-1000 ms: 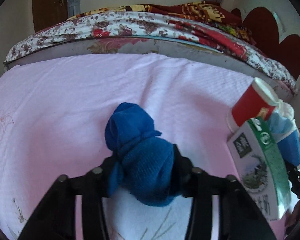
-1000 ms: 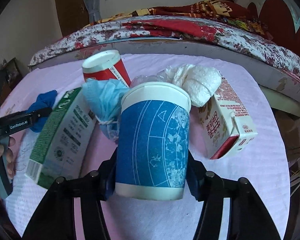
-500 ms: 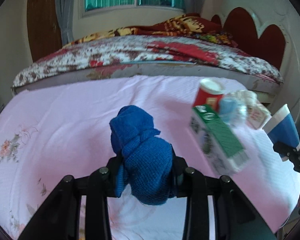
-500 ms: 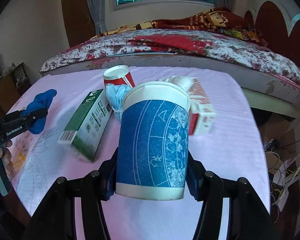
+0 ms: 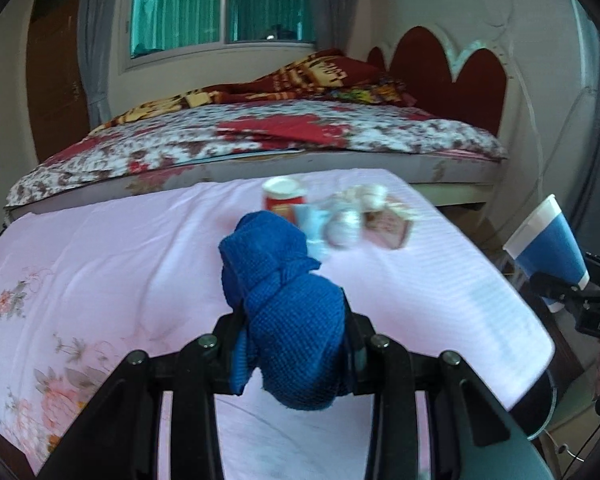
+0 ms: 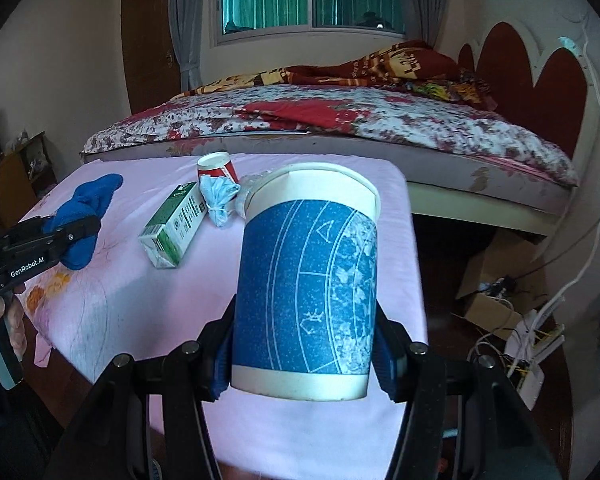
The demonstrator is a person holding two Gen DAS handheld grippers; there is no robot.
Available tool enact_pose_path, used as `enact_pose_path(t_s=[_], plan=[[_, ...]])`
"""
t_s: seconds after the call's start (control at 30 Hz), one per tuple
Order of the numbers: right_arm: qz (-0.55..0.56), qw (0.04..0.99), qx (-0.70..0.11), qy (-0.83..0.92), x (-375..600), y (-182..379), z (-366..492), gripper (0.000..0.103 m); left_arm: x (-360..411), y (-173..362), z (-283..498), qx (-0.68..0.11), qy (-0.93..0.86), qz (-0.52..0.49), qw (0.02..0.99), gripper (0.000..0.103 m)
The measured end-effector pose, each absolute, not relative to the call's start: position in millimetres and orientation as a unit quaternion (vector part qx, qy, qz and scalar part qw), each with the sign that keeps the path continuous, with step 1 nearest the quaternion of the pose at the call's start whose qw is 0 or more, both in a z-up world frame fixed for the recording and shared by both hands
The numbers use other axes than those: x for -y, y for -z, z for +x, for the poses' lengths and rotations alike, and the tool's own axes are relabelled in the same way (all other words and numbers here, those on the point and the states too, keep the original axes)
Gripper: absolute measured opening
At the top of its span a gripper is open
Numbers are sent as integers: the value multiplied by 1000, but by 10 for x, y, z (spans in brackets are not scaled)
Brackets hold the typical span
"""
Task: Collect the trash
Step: 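Lift the blue cloth and blue paper cup off the table with both tools, then carry the blue cloth and blue cup in both tools over the black bucket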
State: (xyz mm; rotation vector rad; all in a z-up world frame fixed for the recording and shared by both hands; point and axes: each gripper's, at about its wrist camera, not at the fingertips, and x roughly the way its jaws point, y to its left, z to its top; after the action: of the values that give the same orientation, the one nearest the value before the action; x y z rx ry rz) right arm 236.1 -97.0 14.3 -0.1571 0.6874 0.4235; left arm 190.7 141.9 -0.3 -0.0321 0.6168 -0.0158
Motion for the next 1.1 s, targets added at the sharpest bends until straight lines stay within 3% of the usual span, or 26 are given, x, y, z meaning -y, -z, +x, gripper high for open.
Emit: enact_pose_path(t_s=[0.3,1.1], plan=[[-55,929,-321,-176,1523,-279,2016,59,-721,-101,1701,-296,67,-6,953,37],[-20,932,-356,-63,3106,2,1374,59,993,48,1462,-314,219,40,923,37]])
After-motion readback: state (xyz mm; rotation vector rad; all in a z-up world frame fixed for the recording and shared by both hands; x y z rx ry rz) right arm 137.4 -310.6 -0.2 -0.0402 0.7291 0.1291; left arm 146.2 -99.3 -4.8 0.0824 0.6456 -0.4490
